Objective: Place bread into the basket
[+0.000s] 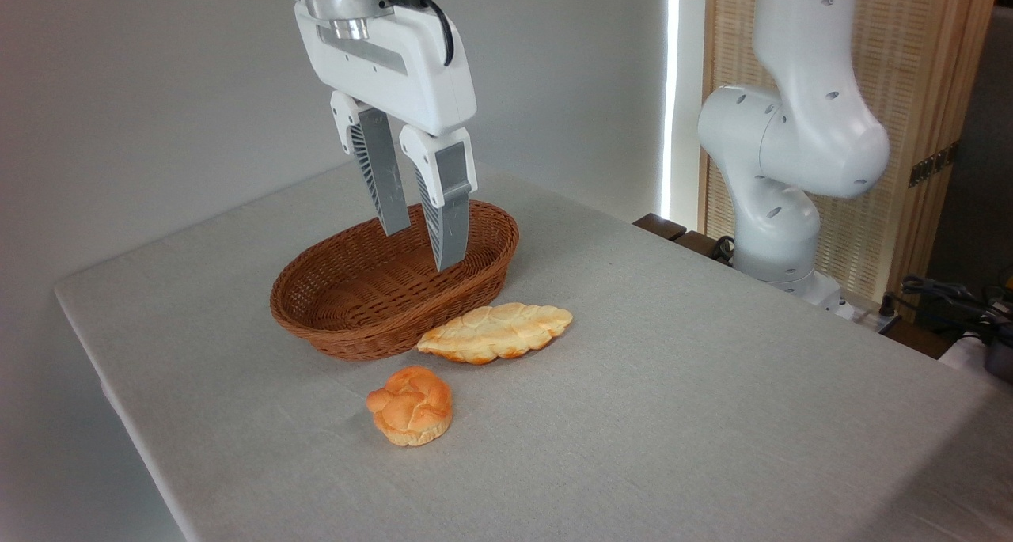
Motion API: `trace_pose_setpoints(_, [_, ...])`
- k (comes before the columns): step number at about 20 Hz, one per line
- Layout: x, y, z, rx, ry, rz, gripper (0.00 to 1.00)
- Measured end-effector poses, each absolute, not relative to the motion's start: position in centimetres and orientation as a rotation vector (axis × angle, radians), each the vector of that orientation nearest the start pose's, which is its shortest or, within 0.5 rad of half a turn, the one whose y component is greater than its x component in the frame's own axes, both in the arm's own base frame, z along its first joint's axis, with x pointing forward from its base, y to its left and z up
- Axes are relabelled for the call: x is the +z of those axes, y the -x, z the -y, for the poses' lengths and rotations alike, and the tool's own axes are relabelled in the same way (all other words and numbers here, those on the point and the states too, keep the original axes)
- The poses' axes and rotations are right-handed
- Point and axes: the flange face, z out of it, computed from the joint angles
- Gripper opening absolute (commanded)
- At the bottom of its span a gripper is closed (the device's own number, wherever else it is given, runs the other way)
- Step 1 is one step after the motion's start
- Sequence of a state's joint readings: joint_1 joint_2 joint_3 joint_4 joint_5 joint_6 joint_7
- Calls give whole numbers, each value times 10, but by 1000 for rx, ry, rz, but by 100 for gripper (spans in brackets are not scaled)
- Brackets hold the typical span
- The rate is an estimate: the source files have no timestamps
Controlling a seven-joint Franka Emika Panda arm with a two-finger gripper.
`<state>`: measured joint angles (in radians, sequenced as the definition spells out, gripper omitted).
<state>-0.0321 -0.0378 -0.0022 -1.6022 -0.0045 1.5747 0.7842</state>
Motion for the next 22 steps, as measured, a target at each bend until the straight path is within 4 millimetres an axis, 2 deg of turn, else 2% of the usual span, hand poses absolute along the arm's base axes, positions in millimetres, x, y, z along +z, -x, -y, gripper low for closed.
trace_pose_setpoints(7, [640,-536,22,-36,2874,-1258,100])
trace_pose_setpoints(17, [635,-535,25,-14,2876,-1267,100])
trace_pose_setpoints(19, [632,-535,26,-4,2877,-1269,100])
trace_pose_setpoints(22, [614,-532,26,54,2889,-1278,100])
